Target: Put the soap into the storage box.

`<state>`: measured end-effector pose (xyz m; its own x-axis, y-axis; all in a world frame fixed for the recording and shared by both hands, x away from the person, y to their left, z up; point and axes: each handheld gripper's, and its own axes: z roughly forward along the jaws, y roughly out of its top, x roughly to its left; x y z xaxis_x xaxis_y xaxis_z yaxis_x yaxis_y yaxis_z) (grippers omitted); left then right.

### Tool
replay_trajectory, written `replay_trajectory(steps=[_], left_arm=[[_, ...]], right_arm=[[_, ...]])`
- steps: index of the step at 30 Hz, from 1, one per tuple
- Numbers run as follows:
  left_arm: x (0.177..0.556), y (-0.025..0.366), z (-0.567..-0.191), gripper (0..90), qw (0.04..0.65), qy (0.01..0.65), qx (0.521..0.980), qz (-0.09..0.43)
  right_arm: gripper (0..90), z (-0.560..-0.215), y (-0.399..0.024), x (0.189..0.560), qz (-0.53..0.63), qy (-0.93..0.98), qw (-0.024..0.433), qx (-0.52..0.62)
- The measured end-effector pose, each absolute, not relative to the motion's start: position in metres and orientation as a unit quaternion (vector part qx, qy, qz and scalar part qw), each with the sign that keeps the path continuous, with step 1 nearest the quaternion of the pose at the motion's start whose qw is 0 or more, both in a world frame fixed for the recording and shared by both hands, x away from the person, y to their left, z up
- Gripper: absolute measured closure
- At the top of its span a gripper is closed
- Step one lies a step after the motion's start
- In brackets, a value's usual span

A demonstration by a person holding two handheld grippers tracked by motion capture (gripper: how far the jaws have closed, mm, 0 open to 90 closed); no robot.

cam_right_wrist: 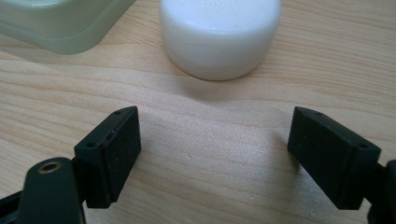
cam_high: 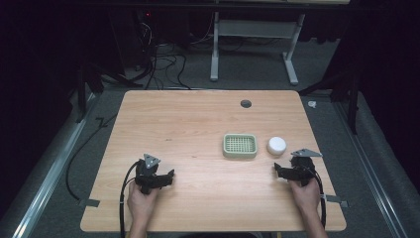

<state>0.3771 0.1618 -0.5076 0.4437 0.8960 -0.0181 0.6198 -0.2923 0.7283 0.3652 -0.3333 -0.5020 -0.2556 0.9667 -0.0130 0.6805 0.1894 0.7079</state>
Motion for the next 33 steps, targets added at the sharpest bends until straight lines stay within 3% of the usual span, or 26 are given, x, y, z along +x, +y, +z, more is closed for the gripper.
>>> replay_trajectory(steps=[33], left_arm=[[0.3771, 0.1619, -0.5075, 16.7, 0.342, 0.487, 0.778, 0.202]], right_arm=[[18.1, -0.5016, -0.3349, 0.3658, 0.303, 0.735, 0.235, 0.560]])
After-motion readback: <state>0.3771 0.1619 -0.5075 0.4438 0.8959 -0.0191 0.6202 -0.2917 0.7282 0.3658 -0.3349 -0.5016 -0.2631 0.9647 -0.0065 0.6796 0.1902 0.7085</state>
